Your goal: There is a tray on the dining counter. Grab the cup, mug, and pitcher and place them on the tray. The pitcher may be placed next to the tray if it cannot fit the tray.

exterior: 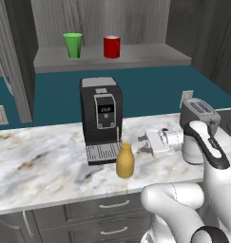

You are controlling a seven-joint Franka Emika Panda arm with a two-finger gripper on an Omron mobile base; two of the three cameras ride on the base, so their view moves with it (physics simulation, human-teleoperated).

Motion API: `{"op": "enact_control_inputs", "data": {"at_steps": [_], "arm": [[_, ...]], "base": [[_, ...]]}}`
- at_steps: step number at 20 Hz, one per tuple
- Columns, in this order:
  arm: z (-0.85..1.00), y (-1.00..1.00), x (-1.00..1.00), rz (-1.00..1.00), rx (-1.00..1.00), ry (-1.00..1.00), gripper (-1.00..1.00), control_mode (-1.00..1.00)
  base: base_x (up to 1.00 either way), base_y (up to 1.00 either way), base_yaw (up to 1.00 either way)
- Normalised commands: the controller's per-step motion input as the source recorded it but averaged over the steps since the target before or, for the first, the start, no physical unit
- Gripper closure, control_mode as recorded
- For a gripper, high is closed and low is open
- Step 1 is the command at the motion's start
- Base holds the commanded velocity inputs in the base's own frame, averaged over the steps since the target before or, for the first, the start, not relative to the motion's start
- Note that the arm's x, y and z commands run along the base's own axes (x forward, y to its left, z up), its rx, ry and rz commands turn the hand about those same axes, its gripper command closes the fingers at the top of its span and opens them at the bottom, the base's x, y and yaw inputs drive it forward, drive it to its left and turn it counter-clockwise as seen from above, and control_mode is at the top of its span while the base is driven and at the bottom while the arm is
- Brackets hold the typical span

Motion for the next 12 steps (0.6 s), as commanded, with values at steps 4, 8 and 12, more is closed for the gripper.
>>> {"op": "enact_control_inputs", "data": {"at_steps": [4,8,12], "arm": [[-0.06,0.31,0.24,0.04,0.0,0.07,-1.0,-1.0],[-0.01,0.2,0.0,0.03,-0.02,0.06,-1.0,-1.0],[-0.01,0.01,0.0,0.0,0.0,0.02,-1.0,-1.0]], "base": [[0.0,0.0,0.0],[0.0,0.0,0.0],[0.0,0.0,0.0]]}}
